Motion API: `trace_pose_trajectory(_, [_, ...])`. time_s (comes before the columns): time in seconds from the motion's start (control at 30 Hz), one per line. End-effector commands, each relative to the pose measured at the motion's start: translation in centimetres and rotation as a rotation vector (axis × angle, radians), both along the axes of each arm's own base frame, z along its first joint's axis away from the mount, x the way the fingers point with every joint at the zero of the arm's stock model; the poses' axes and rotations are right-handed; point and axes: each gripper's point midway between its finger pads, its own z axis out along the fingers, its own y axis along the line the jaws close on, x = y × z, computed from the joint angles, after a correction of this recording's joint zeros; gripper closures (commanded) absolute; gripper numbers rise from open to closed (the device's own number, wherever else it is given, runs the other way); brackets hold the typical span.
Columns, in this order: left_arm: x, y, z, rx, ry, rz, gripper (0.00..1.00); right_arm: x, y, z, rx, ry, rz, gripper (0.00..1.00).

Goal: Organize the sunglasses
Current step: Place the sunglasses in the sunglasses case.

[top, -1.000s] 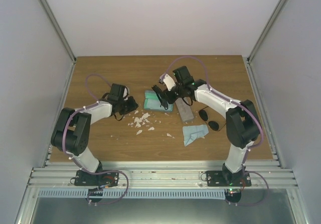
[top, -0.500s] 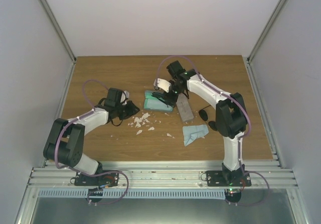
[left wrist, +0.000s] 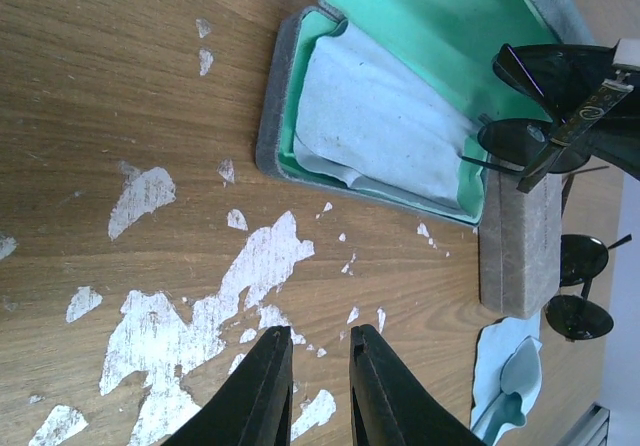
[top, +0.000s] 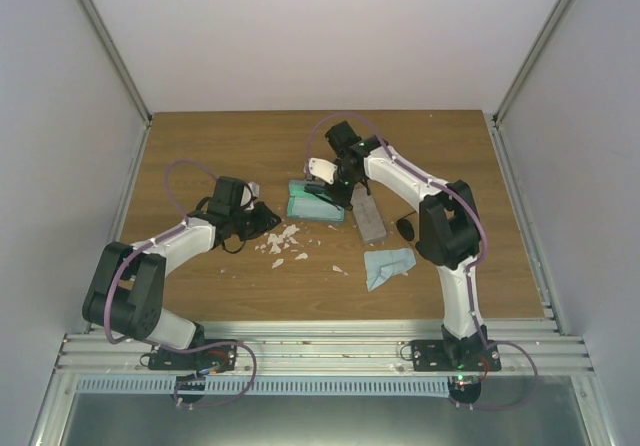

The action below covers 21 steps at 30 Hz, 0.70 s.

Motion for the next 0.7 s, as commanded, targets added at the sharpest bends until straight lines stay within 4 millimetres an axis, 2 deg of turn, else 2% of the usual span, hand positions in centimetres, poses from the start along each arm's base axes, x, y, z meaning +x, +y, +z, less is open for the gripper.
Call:
trace_pose_trajectory(0.0, [0.0,-0.4,0.1,-0.013,-0.014,-0.008,0.81,0.7,0.5,-1.2,-0.038,-0.05,0.008,0.99])
trace_pose_trajectory(0.47, [0.0,-0.3,-0.2,-0.003,-0.011,-0.014,0.81,0.4,1.8,-4.1,-0.13,-0.108,-0.099,0.94])
trace_pose_trajectory(0.67, [-0.1,-0.2,-0.3,0.005,-0.011,-0.015,0.81,0.5,1.7,-4.6,-0.153,-0.13,-0.126,0.91])
